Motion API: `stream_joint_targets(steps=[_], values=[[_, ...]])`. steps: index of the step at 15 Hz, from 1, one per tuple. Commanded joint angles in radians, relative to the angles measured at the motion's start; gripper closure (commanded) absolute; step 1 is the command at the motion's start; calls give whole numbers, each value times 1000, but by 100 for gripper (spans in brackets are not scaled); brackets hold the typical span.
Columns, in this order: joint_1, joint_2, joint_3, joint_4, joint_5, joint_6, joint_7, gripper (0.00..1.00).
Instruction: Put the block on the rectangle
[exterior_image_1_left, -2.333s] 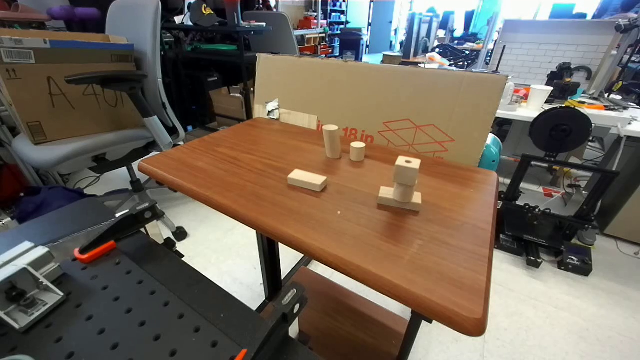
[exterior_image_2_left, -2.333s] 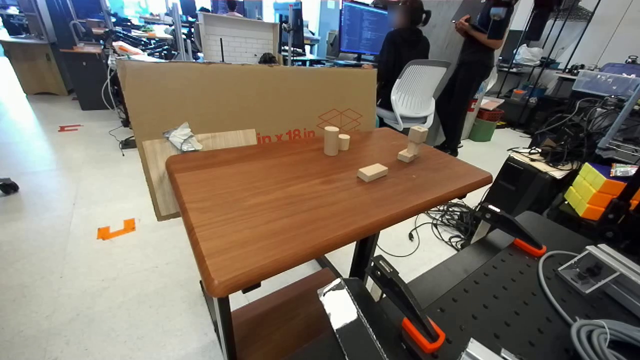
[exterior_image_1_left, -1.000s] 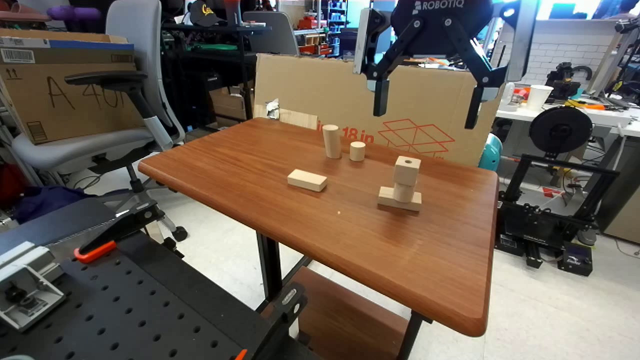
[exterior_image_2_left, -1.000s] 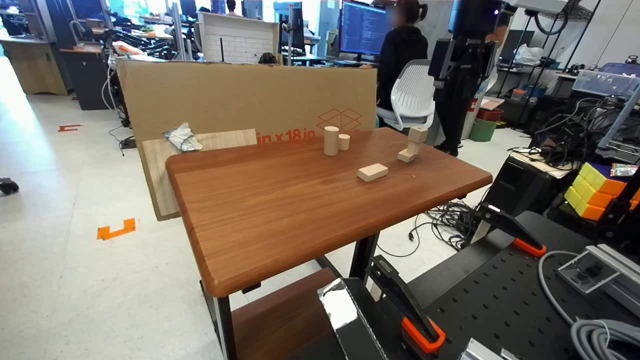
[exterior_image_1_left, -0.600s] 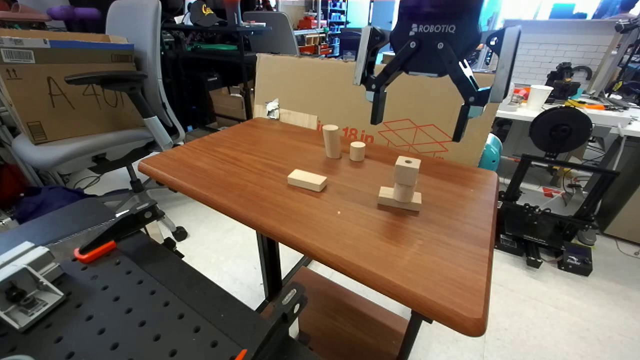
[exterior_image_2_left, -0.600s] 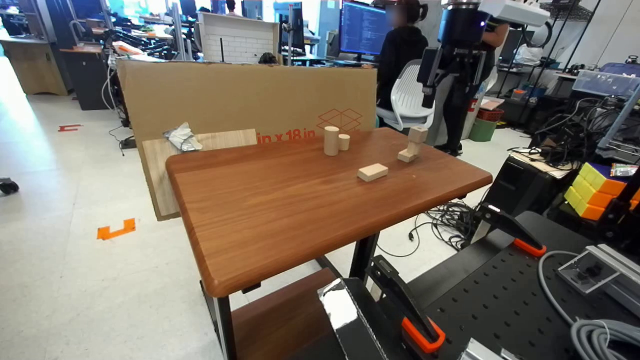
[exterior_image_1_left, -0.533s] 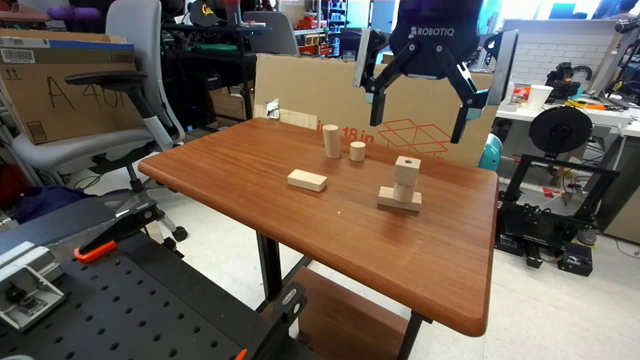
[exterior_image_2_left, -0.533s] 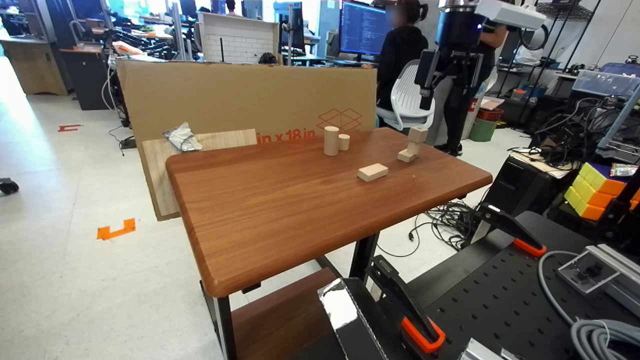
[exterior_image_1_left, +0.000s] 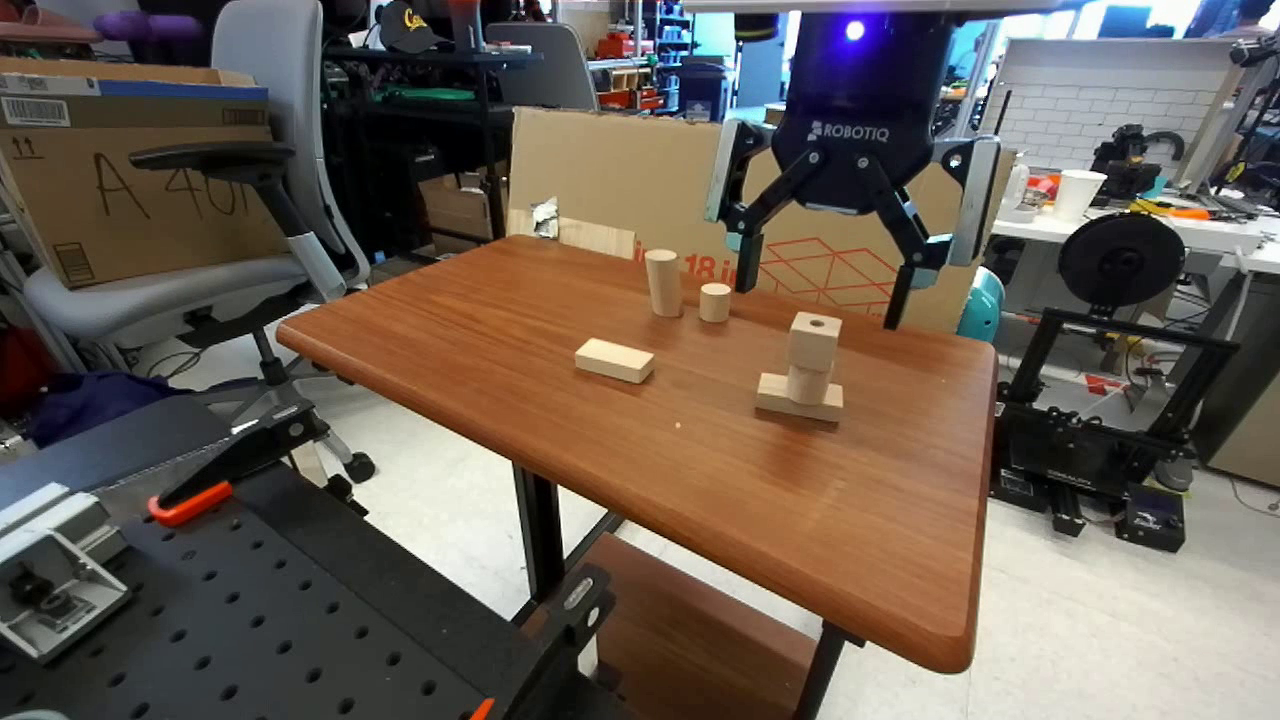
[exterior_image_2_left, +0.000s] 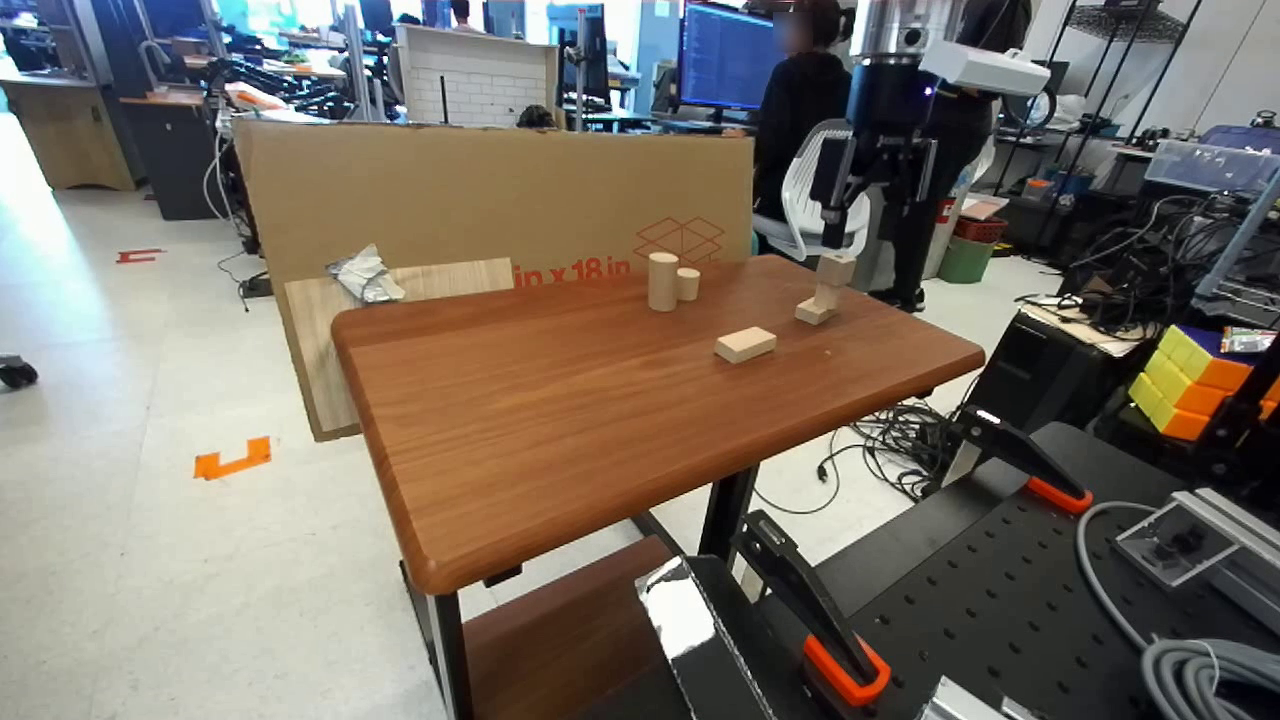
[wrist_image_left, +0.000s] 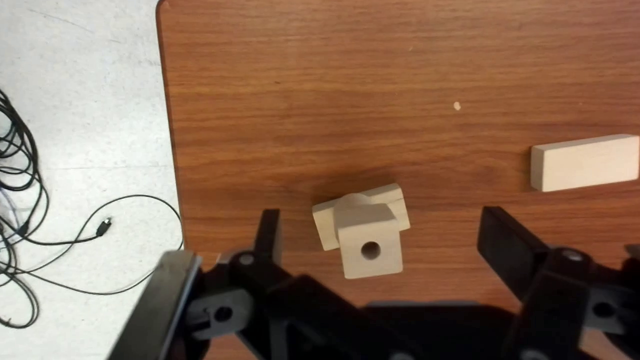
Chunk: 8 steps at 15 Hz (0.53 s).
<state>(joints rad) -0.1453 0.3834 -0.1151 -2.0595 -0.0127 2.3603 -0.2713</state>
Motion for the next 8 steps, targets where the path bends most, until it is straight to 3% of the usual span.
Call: stream_joint_targets(steps=[1, 7, 8], values=[[-25, 50, 21, 53, 2, -13, -26, 0], [-26, 101, 26, 99, -9, -19, -27, 0], [-27, 107, 28, 104, -8, -13, -31, 25]])
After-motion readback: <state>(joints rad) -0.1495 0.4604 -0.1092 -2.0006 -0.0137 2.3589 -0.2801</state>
